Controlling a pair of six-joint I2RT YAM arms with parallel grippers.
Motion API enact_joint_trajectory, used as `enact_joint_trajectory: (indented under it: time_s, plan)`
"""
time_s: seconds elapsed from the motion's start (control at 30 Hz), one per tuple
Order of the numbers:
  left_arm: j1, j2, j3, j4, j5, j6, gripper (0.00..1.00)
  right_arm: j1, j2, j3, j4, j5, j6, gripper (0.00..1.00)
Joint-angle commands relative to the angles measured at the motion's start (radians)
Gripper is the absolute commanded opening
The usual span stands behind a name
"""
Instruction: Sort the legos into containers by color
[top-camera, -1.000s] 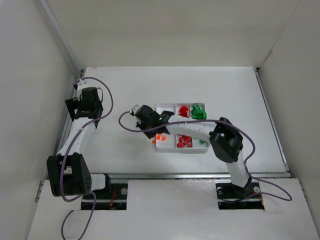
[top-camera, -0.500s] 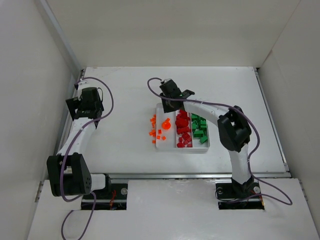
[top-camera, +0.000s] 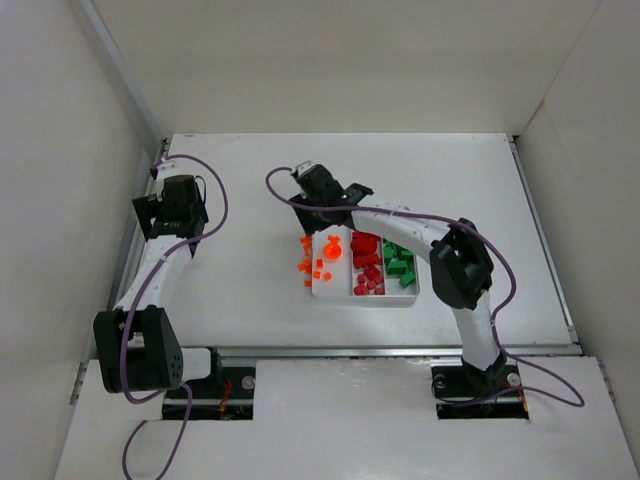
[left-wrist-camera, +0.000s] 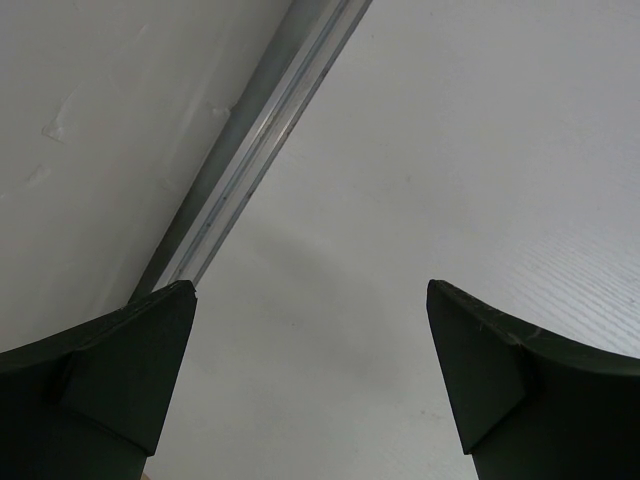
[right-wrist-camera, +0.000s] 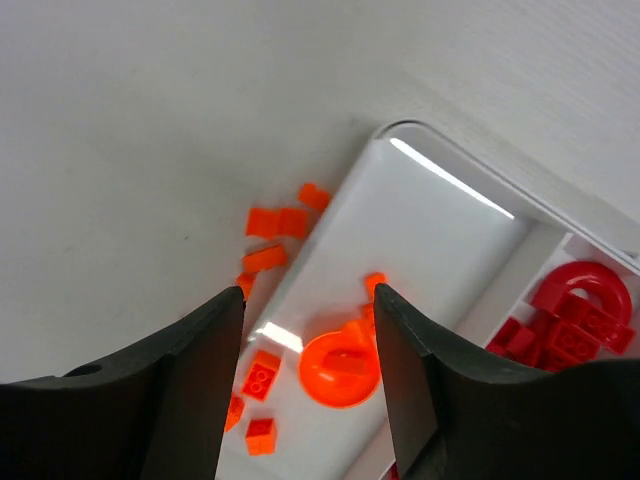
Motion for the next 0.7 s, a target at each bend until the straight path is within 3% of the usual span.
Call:
enact_joint_trajectory:
  time_s: [0.0,0.23,0.47,0.67]
  plan:
    - [0.003,-0.026,-0.010,0.025,0.008,0.006,1.00,0.078,-0.049,0.026,-0.002,-0.045,-0.147,0.60]
    - [0.003,-0.026,-0.010,0.025,-0.004,0.006,1.00,0.154,0.019,0.035,-0.074,-0.074,-0.199,0.48]
    - [0.003,-0.026,-0.010,0.025,0.005,0.006,1.00,0.164,0.081,0.084,-0.137,0.007,-0.156,0.53]
    - [0.003,-0.026,-0.010,0.025,0.014,0.006,1.00,0.173,0.121,0.096,-0.157,0.047,-0.157,0.51]
